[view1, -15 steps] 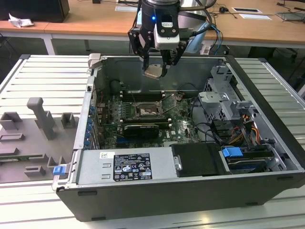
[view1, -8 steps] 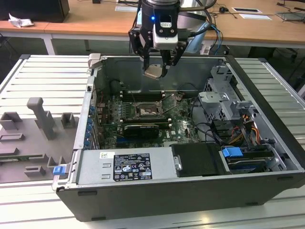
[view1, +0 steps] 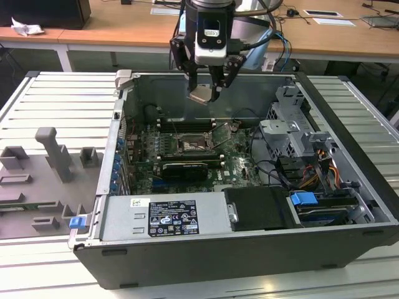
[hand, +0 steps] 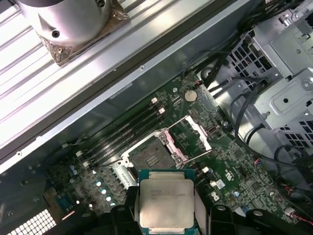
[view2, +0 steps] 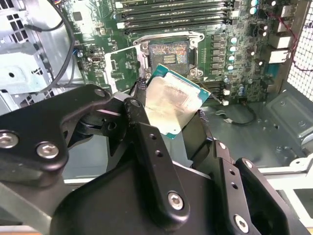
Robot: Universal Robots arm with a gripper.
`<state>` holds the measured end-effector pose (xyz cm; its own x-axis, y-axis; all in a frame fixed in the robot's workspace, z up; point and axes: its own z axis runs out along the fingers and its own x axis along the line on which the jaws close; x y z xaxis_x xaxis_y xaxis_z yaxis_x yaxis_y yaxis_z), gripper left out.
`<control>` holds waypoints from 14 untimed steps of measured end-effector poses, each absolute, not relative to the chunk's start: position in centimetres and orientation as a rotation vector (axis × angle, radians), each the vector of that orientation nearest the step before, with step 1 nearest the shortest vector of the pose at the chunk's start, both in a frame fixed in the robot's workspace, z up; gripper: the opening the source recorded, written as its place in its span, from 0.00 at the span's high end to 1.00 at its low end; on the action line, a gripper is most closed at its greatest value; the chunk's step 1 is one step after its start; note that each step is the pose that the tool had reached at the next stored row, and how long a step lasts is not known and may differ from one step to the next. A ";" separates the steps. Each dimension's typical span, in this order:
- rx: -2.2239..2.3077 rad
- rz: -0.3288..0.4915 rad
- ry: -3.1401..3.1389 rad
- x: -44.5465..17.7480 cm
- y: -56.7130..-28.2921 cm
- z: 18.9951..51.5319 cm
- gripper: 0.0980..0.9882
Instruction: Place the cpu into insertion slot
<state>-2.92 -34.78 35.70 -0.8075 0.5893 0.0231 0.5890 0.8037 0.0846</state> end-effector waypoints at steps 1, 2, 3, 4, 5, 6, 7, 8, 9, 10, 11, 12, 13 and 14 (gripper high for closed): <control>0.993 0.138 2.972 -2.9 -34.8 35.7 0.51; 1.008 0.137 2.966 -2.9 -34.8 35.7 0.51; 1.019 0.137 2.963 -2.9 -34.8 35.7 0.51; 1.027 0.137 2.960 -2.9 -34.8 35.7 0.51; 1.040 0.137 2.954 -2.9 -34.8 35.6 0.51; 1.050 0.137 2.951 -2.9 -34.8 35.6 0.51; 1.068 0.137 2.944 -2.9 -34.8 35.6 0.51; 1.080 0.137 2.939 -2.9 -34.8 35.6 0.51; 1.093 0.137 2.934 -2.9 -34.8 35.6 0.51; 1.106 0.137 2.928 -2.9 -34.8 35.6 0.51; 1.115 0.137 2.925 -2.9 -34.8 35.6 0.51; 1.127 0.137 2.920 -2.9 -34.8 35.6 0.51; 1.142 0.137 2.913 -2.9 -34.8 35.6 0.51; 1.150 0.137 2.910 -2.9 -34.8 35.6 0.51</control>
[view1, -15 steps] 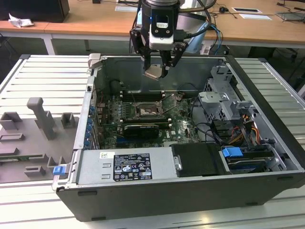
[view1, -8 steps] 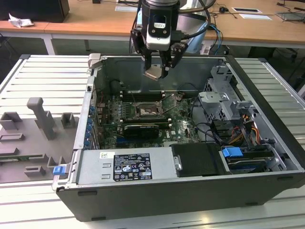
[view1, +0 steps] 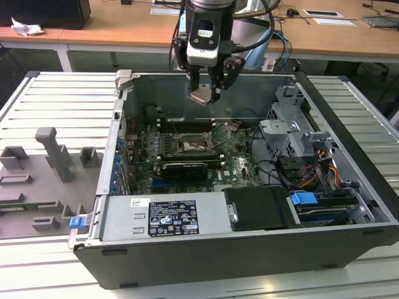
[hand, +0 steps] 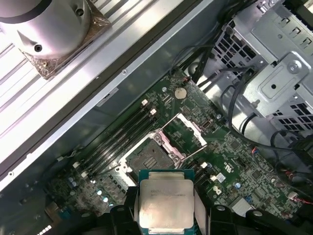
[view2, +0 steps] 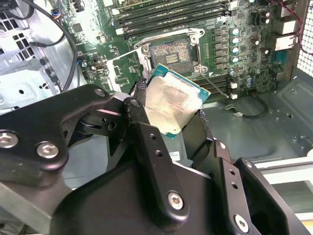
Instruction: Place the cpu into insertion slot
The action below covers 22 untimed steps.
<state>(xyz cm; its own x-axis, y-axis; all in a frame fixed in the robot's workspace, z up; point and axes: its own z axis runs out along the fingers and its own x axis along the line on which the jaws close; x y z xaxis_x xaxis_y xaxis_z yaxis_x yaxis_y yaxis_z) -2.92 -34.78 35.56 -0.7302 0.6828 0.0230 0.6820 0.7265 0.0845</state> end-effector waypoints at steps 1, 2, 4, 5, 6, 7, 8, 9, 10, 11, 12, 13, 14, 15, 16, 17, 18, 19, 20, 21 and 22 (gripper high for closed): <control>1.158 0.136 2.907 -2.9 -34.8 35.6 0.51; 1.169 0.136 2.902 -2.9 -34.8 35.5 0.51; 1.190 0.136 2.892 -2.9 -34.8 35.5 0.51; 1.199 0.136 2.888 -2.9 -34.8 35.5 0.51; 1.214 0.136 2.882 -2.9 -34.8 35.5 0.51; 1.222 0.136 2.878 -2.9 -34.8 35.5 0.51; 1.232 0.136 2.874 -2.9 -34.8 35.5 0.51; 1.244 0.136 2.868 -2.9 -34.8 35.5 0.51; 1.258 0.136 2.861 -2.9 -34.8 35.5 0.51; 1.271 0.136 2.855 -2.9 -34.8 35.5 0.51; 1.281 0.135 2.850 -2.9 -34.8 35.5 0.51; 1.290 0.135 2.846 -2.9 -34.8 35.5 0.51; 1.299 0.135 2.842 -2.9 -34.8 35.5 0.51; 1.306 0.135 2.838 -2.9 -34.8 35.5 0.51; 1.323 0.135 2.830 -2.9 -34.8 35.4 0.51; 1.335 0.135 2.823 -2.9 -34.8 35.4 0.51; 1.344 0.135 2.819 -2.9 -34.8 35.4 0.51; 1.354 0.135 2.814 -2.9 -34.8 35.4 0.51; 1.362 0.135 2.810 -2.9 -34.8 35.4 0.51; 1.374 0.135 2.803 -2.9 -34.8 35.4 0.51; 1.383 0.134 2.799 -2.9 -34.8 35.4 0.51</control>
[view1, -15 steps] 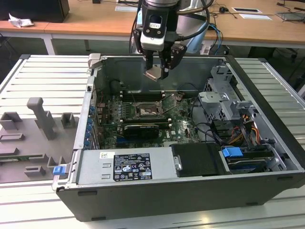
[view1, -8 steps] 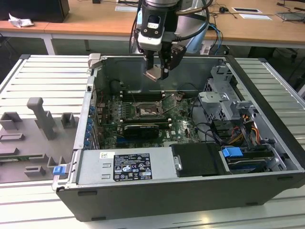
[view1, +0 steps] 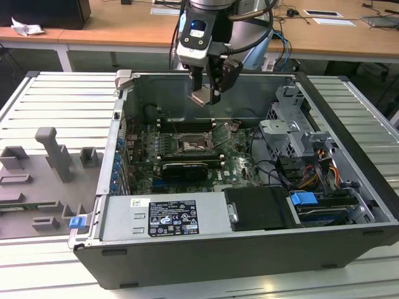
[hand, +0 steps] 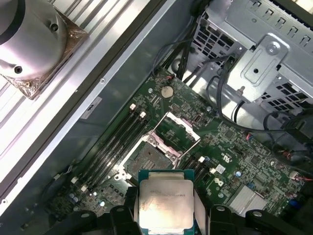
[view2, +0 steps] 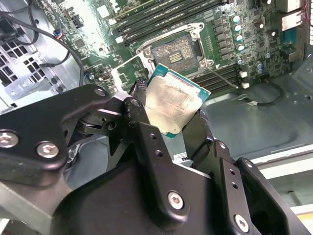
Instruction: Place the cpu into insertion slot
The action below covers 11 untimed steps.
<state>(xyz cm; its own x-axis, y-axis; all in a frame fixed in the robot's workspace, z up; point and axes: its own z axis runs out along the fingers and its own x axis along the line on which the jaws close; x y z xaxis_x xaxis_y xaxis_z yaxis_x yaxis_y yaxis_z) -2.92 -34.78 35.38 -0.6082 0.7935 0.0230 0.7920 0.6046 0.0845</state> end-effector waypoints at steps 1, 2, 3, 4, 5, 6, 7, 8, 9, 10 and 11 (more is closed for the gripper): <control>1.395 0.134 2.793 -2.9 -34.8 35.4 0.51; 1.401 0.134 2.789 -2.9 -34.8 35.4 0.51; 1.416 0.134 2.781 -2.9 -34.8 35.3 0.51; 1.425 0.134 2.776 -2.9 -34.8 35.3 0.51; 1.434 0.133 2.771 -2.9 -34.8 35.3 0.51; 1.444 0.133 2.766 -2.9 -34.8 35.3 0.51; 1.452 0.133 2.761 -2.9 -34.8 35.3 0.51; 1.466 0.132 2.753 -2.9 -34.8 35.3 0.51; 1.492 0.132 2.738 -2.9 -34.8 35.2 0.51; 1.508 0.131 2.729 -2.9 -34.8 35.2 0.51; 1.519 0.131 2.722 -2.9 -34.8 35.2 0.51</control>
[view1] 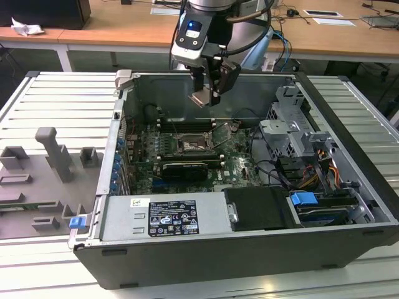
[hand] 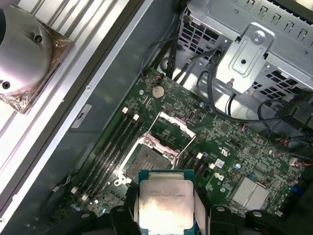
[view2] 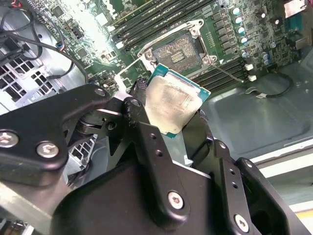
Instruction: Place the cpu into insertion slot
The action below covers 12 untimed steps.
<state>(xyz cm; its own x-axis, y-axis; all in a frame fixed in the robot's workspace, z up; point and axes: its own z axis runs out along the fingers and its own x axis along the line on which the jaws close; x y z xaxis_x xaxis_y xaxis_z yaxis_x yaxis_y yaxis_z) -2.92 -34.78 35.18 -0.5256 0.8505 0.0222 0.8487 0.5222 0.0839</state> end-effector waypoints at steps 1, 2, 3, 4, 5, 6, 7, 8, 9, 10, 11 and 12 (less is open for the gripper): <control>1.526 0.131 2.718 -2.9 -34.8 35.2 0.51; 1.532 0.131 2.714 -2.9 -34.8 35.2 0.51; 1.540 0.131 2.710 -2.9 -34.8 35.2 0.51; 1.543 0.131 2.708 -2.9 -34.8 35.1 0.51; 1.544 0.131 2.707 -2.9 -34.8 35.1 0.51; 1.544 0.131 2.707 -2.9 -34.8 35.0 0.51; 1.544 0.131 2.707 -2.9 -34.8 35.0 0.51; 1.544 0.131 2.707 -2.9 -34.8 34.9 0.51; 1.544 0.131 2.707 -2.9 -34.8 34.9 0.51; 1.544 0.129 2.707 -2.9 -34.8 34.9 0.51; 1.549 0.129 2.703 -2.9 -34.8 34.9 0.51; 1.562 0.129 2.695 -2.9 -34.8 34.8 0.51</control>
